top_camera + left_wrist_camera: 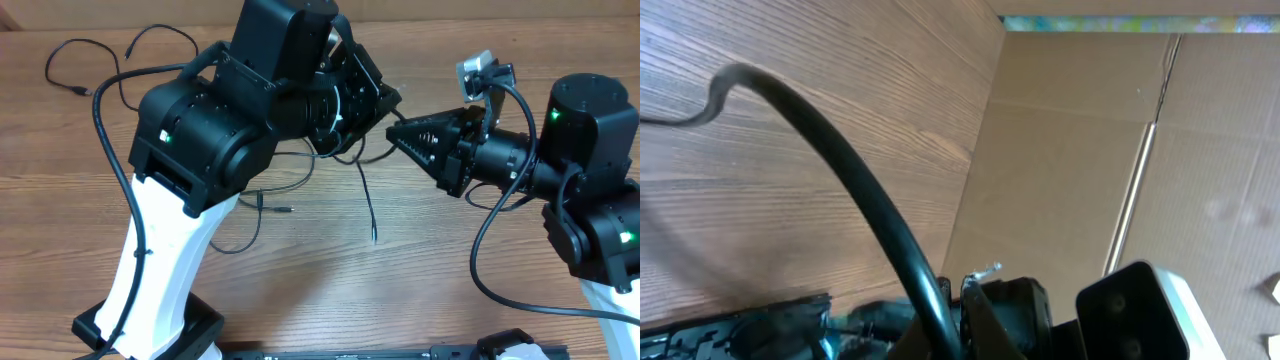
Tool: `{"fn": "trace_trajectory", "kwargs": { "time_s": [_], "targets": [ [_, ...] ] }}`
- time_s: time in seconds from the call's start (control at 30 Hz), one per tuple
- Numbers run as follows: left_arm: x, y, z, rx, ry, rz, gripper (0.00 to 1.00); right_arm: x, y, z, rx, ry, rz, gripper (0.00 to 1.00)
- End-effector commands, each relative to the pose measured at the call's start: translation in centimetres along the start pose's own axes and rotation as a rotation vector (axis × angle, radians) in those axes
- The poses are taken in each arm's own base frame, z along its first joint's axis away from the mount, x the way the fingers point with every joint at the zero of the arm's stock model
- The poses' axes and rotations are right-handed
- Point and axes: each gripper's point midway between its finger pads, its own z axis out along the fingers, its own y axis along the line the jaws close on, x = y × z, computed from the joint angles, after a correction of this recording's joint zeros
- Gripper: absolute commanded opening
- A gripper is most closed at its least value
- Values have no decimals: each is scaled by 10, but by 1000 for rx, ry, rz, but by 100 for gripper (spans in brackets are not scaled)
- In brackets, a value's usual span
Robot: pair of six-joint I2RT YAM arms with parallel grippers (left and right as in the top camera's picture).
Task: Untangle cables
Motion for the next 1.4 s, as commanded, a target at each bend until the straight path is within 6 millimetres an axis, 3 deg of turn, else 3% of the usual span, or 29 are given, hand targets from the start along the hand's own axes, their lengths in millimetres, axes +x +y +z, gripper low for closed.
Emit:
{"fn": "trace_trajectory", "kwargs": {
  "time_s": [0.0,0.17,0.23,0.33,0.5,0.7,0.9,1.0,1.1,1.23,1.37],
  "targets": [
    [4,1,2,-4,18,-3,4,-4,-10,0,52,-17,5,4],
    [-4,4,2,-23,-31,38,5,-4,-9,0,49,-20,93,4],
    [-12,9,2,-49,-77,62,11,-4,-7,0,39,-18,126,4],
    [-27,21,-1,-109,-167,90,34,-3,-2,0,12,-11,157,4],
    [-49,33,-8,-176,-290,85,42,-6,2,-1,-5,-20,148,4],
    [-45,33,-7,-169,-267,81,44,-11,4,-1,-14,-38,152,4],
    [-58,34,-11,-157,-311,-9,42,-19,22,-3,-112,-50,100,4],
    [-63,34,-13,-144,-308,-45,41,-18,22,-3,-113,-50,100,4],
    [-60,26,-12,-93,-240,-65,40,-16,21,-3,-109,-41,110,4],
    [-53,4,-13,21,-116,-35,31,-15,21,-2,-107,-36,116,4],
    [-57,9,-15,3,-121,-53,36,-14,25,-3,-127,-31,111,4]
  ]
}}
